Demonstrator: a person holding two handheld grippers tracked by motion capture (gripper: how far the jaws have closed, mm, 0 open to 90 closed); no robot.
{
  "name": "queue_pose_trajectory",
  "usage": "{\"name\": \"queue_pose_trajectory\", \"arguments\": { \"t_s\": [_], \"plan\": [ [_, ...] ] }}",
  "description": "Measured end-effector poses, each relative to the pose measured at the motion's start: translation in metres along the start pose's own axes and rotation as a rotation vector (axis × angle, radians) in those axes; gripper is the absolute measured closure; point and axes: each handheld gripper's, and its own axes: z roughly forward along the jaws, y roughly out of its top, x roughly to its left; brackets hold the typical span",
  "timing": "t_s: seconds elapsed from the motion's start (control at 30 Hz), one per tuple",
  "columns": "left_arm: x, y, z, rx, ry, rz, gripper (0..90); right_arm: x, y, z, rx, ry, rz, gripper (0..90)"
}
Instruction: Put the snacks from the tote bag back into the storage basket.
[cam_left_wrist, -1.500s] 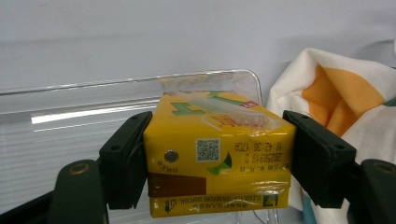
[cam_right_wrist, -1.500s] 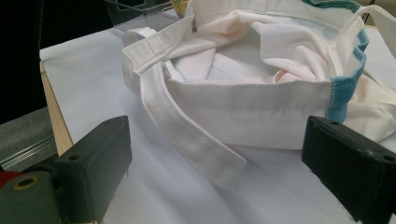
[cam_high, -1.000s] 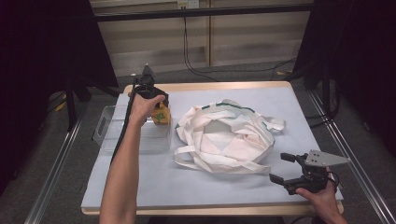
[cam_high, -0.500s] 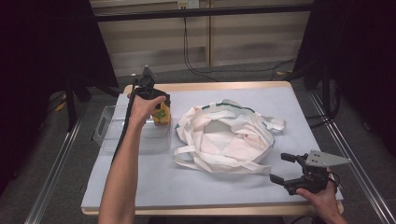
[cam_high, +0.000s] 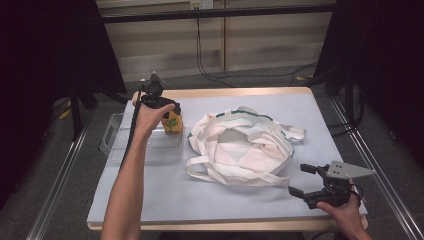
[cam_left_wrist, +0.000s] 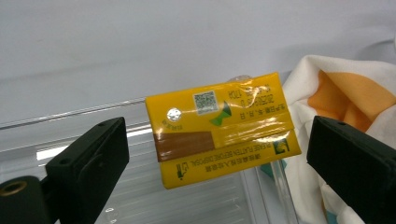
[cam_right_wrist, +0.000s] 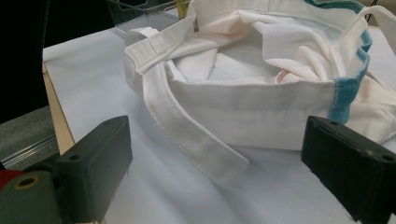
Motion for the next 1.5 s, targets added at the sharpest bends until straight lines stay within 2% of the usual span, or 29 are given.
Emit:
{"name": "queue_pose_trajectory", "arguments": {
  "t_s": [0.07, 0.13, 0.2, 0.27, 0.4, 0.43, 0.5, 0.53, 0.6, 0.67, 0.73, 0.77, 0.8, 0.9, 0.97, 1.03, 1.13, 1.17, 1.2, 1.27, 1.3, 1.33, 1.4, 1.5],
  "plan": [
    [0.002, -0.001, 0.000, 0.001, 0.011, -0.005, 5.2, 0.000, 0.000, 0.000, 0.000, -0.001, 0.003, 8.6],
    [0.004, -0.001, -0.003, -0.017, -0.013, -0.022, 5.0, 0.000, 0.000, 0.001, 0.001, -0.001, 0.003, 8.7],
    [0.005, -0.002, -0.008, -0.043, -0.029, -0.009, 5.7, 0.000, 0.000, 0.000, 0.000, -0.001, 0.002, 8.6],
    [0.003, -0.003, -0.012, -0.066, -0.009, 0.022, 5.4, 0.000, 0.000, 0.000, 0.000, -0.005, 0.003, 8.6],
    [0.002, -0.009, -0.020, -0.124, -0.028, 0.076, 4.4, 0.000, 0.000, 0.000, 0.000, -0.003, 0.003, 8.6],
    [0.003, -0.011, -0.021, -0.133, -0.016, 0.088, 5.2, 0.000, 0.000, 0.000, -0.001, -0.004, 0.001, 8.6],
    [0.006, -0.016, -0.023, -0.176, -0.001, 0.097, 4.8, 0.000, 0.000, 0.000, -0.001, -0.005, 0.002, 8.6],
    [0.008, -0.018, -0.023, -0.189, -0.008, 0.082, 4.8, 0.000, 0.000, 0.000, -0.002, -0.006, 0.002, 8.6],
    [0.012, -0.024, -0.027, -0.214, -0.032, 0.110, 4.5, -0.001, 0.001, 0.000, -0.006, -0.010, -0.003, 8.5],
    [0.013, -0.028, -0.029, -0.235, -0.033, 0.112, 3.8, -0.001, 0.001, 0.000, -0.007, -0.010, 0.001, 8.5],
    [0.014, -0.033, -0.031, -0.246, -0.031, 0.149, 3.7, -0.001, 0.001, -0.001, -0.007, -0.011, 0.003, 8.5],
    [0.015, -0.038, -0.032, -0.262, -0.043, 0.188, 3.6, -0.001, 0.001, -0.001, -0.008, -0.012, 0.002, 8.5],
    [0.016, -0.040, -0.033, -0.267, -0.049, 0.198, 3.4, -0.001, 0.001, -0.001, -0.009, -0.013, -0.003, 8.5],
    [0.018, -0.046, -0.036, -0.270, -0.060, 0.194, 3.4, -0.001, 0.001, -0.001, -0.012, -0.014, -0.003, 8.5],
    [0.017, -0.052, -0.039, -0.305, -0.070, 0.215, 3.3, -0.001, 0.001, -0.001, -0.012, -0.014, -0.002, 8.5],
    [0.014, -0.058, -0.041, -0.337, -0.092, 0.211, 3.3, -0.001, 0.002, -0.001, -0.013, -0.012, -0.002, 8.6],
    [0.009, -0.066, -0.049, -0.361, -0.089, 0.254, 3.4, -0.002, 0.002, -0.001, -0.012, -0.016, -0.004, 8.6],
    [0.008, -0.068, -0.052, -0.363, -0.090, 0.260, 3.4, -0.001, 0.002, -0.001, -0.013, -0.017, -0.005, 8.6],
    [0.007, -0.070, -0.054, -0.378, -0.088, 0.248, 3.4, -0.001, 0.003, -0.001, -0.013, -0.016, -0.003, 8.5],
    [0.008, -0.075, -0.060, -0.377, -0.129, 0.267, 3.8, 0.000, 0.003, 0.000, -0.016, -0.017, -0.008, 8.5],
    [0.008, -0.080, -0.064, -0.397, -0.168, 0.235, 4.6, 0.000, 0.004, 0.000, -0.018, -0.015, -0.013, 8.5],
    [0.008, -0.080, -0.064, -0.397, -0.168, 0.235, 4.6, 0.000, 0.004, 0.000, -0.018, -0.015, -0.013, 8.5],
    [0.008, -0.087, -0.069, -0.408, -0.121, 0.259, 4.5, 0.000, 0.004, -0.001, -0.019, -0.015, -0.013, 8.4],
    [0.008, -0.098, -0.073, -0.435, -0.122, 0.273, 4.5, -0.001, 0.005, -0.002, -0.027, -0.020, -0.009, 8.4]
  ]
}}
